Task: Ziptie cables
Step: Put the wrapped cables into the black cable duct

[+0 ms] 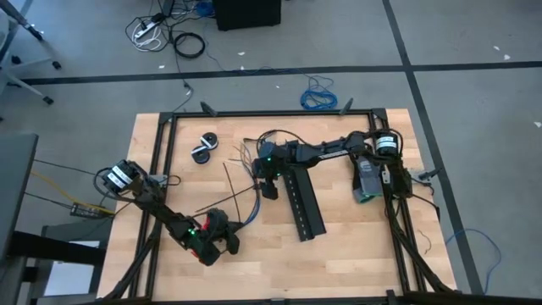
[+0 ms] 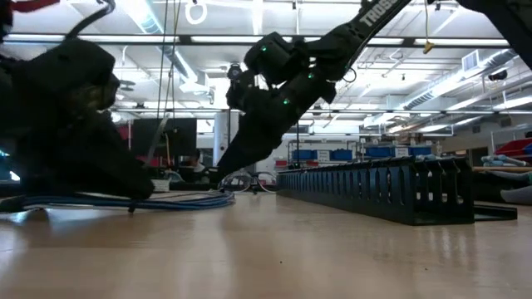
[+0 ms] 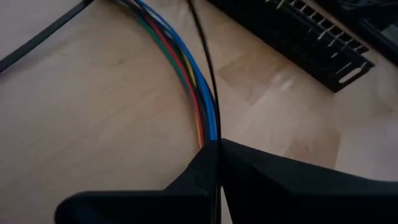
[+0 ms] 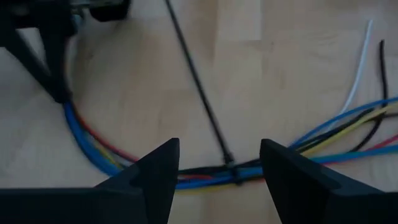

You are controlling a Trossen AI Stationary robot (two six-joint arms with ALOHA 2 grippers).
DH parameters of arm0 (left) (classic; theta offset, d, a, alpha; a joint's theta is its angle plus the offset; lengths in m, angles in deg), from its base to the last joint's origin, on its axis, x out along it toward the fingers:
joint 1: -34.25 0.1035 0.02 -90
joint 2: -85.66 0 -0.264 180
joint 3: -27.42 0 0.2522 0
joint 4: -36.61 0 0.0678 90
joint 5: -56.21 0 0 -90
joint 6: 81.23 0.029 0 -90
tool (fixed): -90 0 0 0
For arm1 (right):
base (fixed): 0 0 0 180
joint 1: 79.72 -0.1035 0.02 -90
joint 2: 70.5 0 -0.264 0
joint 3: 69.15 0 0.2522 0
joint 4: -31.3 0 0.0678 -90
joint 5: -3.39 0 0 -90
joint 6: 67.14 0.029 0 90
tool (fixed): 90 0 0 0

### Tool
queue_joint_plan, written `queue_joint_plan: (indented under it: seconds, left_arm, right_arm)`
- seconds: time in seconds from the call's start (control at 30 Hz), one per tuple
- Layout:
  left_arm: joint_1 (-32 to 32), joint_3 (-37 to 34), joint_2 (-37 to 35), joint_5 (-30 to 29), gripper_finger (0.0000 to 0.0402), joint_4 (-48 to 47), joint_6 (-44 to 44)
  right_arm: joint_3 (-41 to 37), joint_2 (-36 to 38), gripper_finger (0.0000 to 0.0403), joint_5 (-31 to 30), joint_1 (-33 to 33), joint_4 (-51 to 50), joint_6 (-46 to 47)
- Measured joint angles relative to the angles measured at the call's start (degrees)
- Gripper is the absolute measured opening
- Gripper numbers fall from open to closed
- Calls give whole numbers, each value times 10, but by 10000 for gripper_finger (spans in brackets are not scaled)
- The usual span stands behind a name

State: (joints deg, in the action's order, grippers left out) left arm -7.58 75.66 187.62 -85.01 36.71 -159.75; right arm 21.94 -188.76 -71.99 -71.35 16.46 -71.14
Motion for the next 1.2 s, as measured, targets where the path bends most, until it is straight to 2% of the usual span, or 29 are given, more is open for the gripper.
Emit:
queue_joint_plan:
  seconds: [0.13, 0.27, 0.37, 0.47, 0.63, 0.73, 0.93, 1.2]
  left_arm:
    - [-13, 24, 0, -2, 0, -57, -36]
    - [-14, 41, 0, -1, 0, -88, -36]
    - [-14, 50, 0, -2, 0, -96, -36]
    - [-14, 55, 0, -19, 0, -97, -35]
    - [-12, 60, 0, -63, 0, -97, -15]
    - [-9, 60, 0, -68, 0, -95, -1]
    - [-3, 60, 0, -75, 0, -90, 24]
    - [6, 61, 0, -71, 0, -73, 76]
  right_arm:
    - [22, -15, 213, -50, 0, 0, 20]
    - [44, -16, 208, -132, 5, -34, 124]
    - [43, -16, 203, -139, 10, -52, 218]
    - [43, -17, 200, -144, 9, -55, 260]
    - [42, -29, 196, -171, -9, -46, 272]
    - [44, -26, 196, -207, -22, -40, 270]
    - [43, -33, 195, -239, -33, -50, 278]
    - [44, -62, 197, -227, -47, -45, 297]
